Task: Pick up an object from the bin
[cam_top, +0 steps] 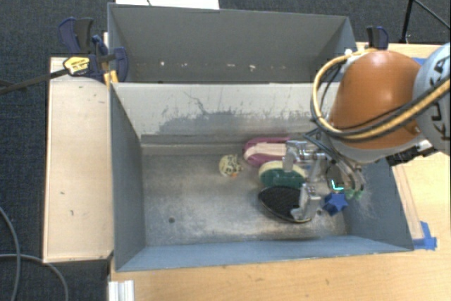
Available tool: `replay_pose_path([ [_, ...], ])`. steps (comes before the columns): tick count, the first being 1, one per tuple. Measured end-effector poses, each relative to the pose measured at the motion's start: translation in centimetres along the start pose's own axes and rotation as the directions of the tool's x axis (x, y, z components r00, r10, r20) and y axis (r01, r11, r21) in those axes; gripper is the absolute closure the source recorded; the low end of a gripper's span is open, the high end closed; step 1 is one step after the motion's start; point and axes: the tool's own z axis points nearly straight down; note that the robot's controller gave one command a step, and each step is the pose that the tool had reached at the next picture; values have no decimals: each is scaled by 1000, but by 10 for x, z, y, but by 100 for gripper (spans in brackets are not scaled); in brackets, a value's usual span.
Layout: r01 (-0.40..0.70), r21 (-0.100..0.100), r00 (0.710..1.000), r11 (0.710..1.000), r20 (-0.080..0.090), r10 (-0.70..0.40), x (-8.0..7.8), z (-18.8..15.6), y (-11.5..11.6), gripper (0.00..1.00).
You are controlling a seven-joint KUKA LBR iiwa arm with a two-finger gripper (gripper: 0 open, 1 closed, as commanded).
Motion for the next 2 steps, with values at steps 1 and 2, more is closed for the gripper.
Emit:
replay_pose_path([
  [1,110,-1,994,994,0,-110,-13,147,9,0],
  [2,-82,-11,997,997,1,82,-14,144,-48,0],
])
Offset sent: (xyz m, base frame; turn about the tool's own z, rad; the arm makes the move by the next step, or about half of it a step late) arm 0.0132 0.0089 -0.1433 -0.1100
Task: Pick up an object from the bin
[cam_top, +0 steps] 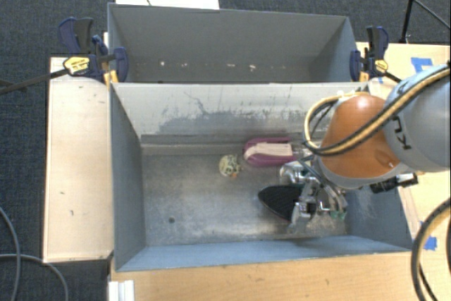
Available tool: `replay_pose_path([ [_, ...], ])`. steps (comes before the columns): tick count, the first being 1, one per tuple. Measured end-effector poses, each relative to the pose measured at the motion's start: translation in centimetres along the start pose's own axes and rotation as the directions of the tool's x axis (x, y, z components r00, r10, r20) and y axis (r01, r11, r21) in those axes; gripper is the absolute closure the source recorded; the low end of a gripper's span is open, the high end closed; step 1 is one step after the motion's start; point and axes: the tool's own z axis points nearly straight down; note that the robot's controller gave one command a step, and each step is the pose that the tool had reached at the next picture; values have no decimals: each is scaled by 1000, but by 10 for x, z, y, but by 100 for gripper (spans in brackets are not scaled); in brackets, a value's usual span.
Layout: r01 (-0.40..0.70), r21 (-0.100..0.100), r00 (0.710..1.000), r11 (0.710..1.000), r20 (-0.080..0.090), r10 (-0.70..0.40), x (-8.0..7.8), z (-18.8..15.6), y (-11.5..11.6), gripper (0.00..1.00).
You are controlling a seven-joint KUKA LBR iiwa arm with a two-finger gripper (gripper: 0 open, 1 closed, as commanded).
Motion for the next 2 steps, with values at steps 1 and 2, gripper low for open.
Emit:
replay_pose_path([
  [1,-6,8,1000,1000,2,6,-1,0,-5,100],
  [2,-36,10,999,999,15,36,-8,-153,4,100],
])
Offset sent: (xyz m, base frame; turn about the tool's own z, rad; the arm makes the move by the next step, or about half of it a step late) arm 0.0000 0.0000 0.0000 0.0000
